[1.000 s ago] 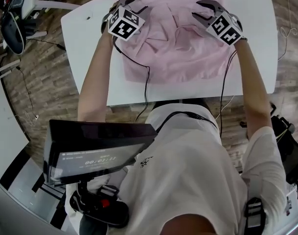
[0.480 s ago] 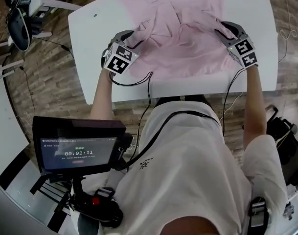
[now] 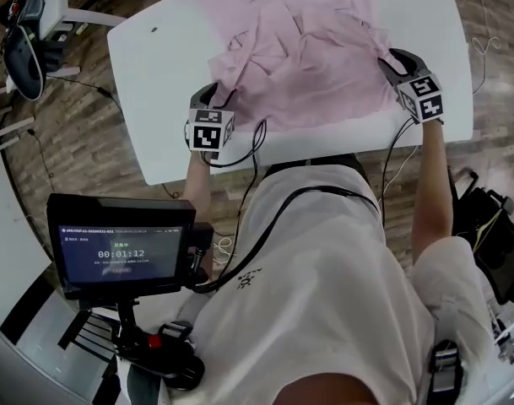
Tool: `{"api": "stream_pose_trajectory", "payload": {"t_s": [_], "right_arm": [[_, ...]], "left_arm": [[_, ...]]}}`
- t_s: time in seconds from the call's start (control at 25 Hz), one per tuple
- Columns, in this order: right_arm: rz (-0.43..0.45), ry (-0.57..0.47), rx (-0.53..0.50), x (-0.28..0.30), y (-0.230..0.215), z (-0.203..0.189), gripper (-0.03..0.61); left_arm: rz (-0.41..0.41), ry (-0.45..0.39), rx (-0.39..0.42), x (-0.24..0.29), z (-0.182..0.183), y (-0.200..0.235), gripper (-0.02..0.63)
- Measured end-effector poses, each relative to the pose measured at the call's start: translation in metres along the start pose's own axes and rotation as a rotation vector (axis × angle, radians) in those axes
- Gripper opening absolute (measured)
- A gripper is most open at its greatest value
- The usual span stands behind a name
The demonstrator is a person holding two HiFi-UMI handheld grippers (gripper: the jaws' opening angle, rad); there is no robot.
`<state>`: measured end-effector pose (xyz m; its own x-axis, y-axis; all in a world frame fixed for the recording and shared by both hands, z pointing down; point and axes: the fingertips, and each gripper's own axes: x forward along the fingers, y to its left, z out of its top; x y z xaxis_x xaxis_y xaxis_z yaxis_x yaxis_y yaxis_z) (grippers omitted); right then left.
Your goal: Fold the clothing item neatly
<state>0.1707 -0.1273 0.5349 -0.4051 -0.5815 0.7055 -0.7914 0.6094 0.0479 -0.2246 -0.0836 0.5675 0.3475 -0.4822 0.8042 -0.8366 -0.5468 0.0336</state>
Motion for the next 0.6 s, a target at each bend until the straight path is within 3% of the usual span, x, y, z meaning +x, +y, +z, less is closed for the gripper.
{"api": "stream_pose_trajectory", "payload": {"t_s": [0.2,0.4,0.6], "right_arm": [[-0.002,0.002,-0.001,0.009,0.009,0.005,0.166],[-0.023,-0.062,0.098,0.016,0.007,0.022,0.166],[-0.053,-0.052,0.094,0.029,0.009,0.029,0.166]], "left_arm": [[0.058,-0.014,-0.013,0.005,-0.005,0.004,0.202],[0.120,0.001,-0.045,0.007,-0.011,0.009,0.201],[0.161,0.015,-0.089,0.010,-0.011,0.015,0.201]]}}
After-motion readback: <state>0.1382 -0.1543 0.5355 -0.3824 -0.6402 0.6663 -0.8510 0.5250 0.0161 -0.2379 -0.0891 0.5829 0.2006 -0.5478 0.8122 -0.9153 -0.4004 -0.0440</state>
